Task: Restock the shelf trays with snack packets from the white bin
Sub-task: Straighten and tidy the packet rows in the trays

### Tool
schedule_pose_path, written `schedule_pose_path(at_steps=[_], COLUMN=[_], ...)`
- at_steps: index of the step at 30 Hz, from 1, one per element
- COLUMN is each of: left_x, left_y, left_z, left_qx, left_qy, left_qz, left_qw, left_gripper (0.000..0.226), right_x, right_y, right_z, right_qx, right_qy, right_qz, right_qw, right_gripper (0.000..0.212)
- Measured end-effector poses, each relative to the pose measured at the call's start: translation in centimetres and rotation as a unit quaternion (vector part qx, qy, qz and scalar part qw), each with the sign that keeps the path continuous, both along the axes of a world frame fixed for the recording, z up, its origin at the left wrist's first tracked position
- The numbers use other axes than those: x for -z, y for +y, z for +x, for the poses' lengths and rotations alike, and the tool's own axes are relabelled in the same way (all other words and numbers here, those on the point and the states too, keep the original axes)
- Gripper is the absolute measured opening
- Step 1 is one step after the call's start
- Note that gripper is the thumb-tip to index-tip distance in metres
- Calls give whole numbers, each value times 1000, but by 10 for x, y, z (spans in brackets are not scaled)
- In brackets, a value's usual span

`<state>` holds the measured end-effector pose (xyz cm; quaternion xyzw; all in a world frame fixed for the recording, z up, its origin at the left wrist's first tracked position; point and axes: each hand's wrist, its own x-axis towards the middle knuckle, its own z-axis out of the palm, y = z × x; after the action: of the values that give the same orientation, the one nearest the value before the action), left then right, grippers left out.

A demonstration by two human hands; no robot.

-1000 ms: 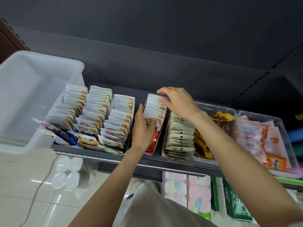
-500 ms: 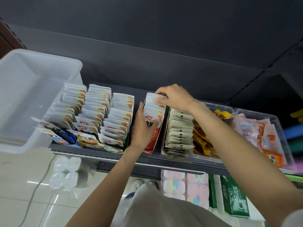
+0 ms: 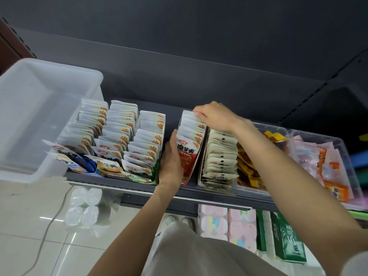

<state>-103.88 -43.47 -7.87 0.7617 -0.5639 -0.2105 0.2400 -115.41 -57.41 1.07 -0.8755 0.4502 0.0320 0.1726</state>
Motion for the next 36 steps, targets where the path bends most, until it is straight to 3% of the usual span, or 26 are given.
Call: schedule_pose_path(at_steps=[3, 8, 11, 18, 23, 28, 31, 36], left_x=[2, 5, 0, -17, -13, -13, -18, -24], left_y=[-5, -10, -12, -24, -28, -27, -29, -36], left_z=[-2, 5, 6, 0, -1, 1, 2, 4], left_qx=[-21, -32, -32, 4, 24, 23, 39, 135], left_qy=[15, 180, 230, 268, 257, 276, 233, -2], left_qz=[-18, -10, -23, -102, -120, -129, -139, -153], left_qw=[1000, 983, 972, 958, 959, 952, 962, 979], left_gripper=[84, 90, 89, 75, 72, 72, 76, 75], right_x=[0, -8, -17, -23, -7, -8, -6, -4], right_y=[0, 5, 10, 28, 42, 42, 43, 45], right_z=[-2, -5, -11, -20, -20, -21, -20, -19], right_qx=[4, 10, 13, -14, -40, -5, 0, -9], right_qy=[0, -18, -45, 0, 72, 15, 24, 6], right_qz=[7, 53, 38, -71, -71, -88, -90, -99], right_qw=[1000, 998, 998, 997, 994, 996, 996, 995], right_gripper=[30, 33, 40, 42, 40, 49, 51, 47])
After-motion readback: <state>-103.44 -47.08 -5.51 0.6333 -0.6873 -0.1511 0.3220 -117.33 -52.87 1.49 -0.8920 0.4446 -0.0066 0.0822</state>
